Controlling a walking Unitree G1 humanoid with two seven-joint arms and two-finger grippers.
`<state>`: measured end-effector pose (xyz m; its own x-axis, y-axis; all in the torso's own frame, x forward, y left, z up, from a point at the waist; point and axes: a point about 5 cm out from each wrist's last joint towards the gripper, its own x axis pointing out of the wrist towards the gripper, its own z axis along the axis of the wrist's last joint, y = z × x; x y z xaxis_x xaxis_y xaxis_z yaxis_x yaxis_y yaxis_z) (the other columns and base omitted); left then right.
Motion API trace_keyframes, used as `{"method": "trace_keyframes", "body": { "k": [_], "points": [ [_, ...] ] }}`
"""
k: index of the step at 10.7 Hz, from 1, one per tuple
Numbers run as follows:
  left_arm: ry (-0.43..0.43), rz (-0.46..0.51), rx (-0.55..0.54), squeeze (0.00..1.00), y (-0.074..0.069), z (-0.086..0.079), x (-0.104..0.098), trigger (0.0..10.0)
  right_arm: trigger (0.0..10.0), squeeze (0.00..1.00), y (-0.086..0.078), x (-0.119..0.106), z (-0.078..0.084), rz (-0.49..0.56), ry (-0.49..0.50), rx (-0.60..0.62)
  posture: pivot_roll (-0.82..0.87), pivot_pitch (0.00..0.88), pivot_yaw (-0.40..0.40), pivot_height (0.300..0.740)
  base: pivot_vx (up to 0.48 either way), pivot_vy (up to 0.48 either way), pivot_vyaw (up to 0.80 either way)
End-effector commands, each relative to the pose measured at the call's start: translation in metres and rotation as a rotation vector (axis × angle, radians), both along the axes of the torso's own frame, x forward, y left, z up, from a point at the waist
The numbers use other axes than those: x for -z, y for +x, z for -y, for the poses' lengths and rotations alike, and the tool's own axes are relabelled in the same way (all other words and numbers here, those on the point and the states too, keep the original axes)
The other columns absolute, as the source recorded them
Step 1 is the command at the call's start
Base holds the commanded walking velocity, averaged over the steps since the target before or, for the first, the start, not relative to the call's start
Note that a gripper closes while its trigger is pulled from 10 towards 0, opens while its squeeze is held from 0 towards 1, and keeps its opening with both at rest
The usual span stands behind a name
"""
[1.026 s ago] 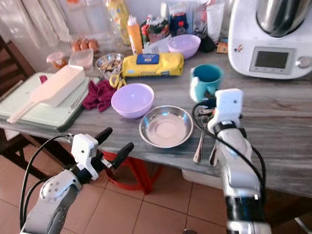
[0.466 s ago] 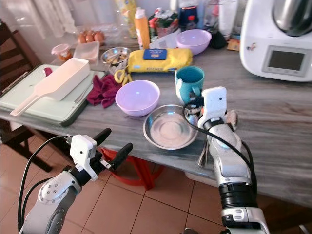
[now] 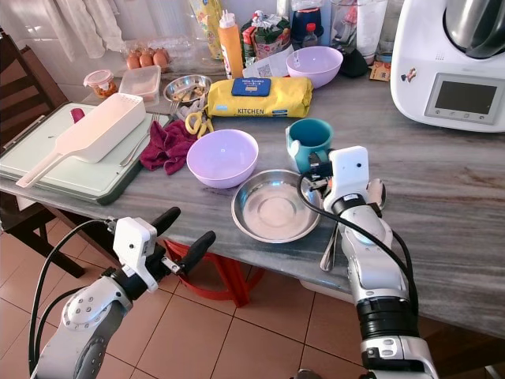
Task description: Setting the table
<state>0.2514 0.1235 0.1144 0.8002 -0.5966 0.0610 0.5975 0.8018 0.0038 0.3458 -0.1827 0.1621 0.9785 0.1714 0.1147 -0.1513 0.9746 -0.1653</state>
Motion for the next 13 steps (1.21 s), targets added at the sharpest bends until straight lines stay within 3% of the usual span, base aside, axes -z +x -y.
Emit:
{"method": "trace_keyframes", "body": {
  "k": [1, 5, 7, 10, 13],
  "points": [
    [0.013, 0.005, -0.005, 0.0, 0.001, -0.004, -0.002, 10.0, 10.0, 1.0, 0.002, -0.002, -0.002, 0.01, -0.001, -0.001, -0.1, 0.12, 0.142, 0.74, 0.0, 0.0, 0.0],
    [0.004, 0.025, -0.021, 0.0, 0.007, 0.002, -0.005, 10.0, 10.0, 1.0, -0.001, -0.036, -0.004, 0.173, -0.01, 0.027, -0.1, 0.095, 0.142, 0.74, 0.0, 0.0, 0.0],
    [0.0, 0.032, -0.038, 0.0, 0.011, 0.003, -0.006, 10.0, 10.0, 1.0, -0.012, -0.048, -0.009, 0.238, -0.021, 0.033, -0.11, 0.082, 0.141, 0.74, 0.0, 0.0, 0.0],
    [-0.008, 0.036, -0.047, 0.0, 0.017, 0.005, -0.004, 10.0, 10.0, 1.0, -0.033, -0.044, -0.01, 0.257, -0.01, 0.087, -0.13, 0.062, 0.147, 0.74, 0.0, 0.0, 0.0],
    [0.034, 0.06, -0.183, 0.0, 0.032, 0.001, -0.005, 10.0, 10.0, 1.0, -0.046, -0.043, -0.011, 0.264, 0.002, 0.131, -0.14, 0.037, 0.152, 0.74, 0.0, 0.0, 0.0]
  ]
}}
